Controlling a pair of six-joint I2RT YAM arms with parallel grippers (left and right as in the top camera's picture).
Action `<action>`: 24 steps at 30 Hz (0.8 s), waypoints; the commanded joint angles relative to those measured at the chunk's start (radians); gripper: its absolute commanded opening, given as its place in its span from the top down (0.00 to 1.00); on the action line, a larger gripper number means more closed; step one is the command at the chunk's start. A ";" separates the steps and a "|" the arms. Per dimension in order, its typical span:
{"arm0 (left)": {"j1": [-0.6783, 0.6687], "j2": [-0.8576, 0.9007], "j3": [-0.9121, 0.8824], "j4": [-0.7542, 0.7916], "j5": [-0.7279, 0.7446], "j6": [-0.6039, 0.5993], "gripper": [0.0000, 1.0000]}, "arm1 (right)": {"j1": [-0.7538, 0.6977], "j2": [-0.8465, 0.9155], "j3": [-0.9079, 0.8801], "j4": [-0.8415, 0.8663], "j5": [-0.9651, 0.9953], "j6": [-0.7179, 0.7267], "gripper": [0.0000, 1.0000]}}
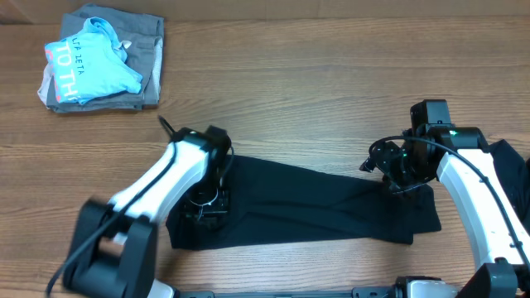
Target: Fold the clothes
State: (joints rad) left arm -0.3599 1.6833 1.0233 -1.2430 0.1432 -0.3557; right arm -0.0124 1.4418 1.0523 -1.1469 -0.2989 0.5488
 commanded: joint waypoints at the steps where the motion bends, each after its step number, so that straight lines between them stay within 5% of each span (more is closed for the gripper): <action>1: 0.000 -0.173 0.003 0.068 0.002 0.005 0.96 | 0.007 -0.009 -0.007 0.018 0.009 -0.008 0.42; 6: 0.008 -0.206 0.002 0.132 -0.038 -0.012 0.96 | 0.026 -0.008 -0.014 0.040 0.010 -0.007 0.77; 15: 0.094 0.000 0.000 0.122 -0.153 -0.133 0.96 | 0.047 0.008 -0.113 0.121 0.030 0.029 0.83; 24: 0.207 0.090 0.000 0.092 -0.154 -0.127 0.96 | 0.045 0.090 -0.198 0.179 0.074 0.111 0.83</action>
State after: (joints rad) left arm -0.1722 1.7687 1.0233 -1.1442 0.0105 -0.4698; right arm 0.0296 1.5059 0.8734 -0.9798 -0.2554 0.6098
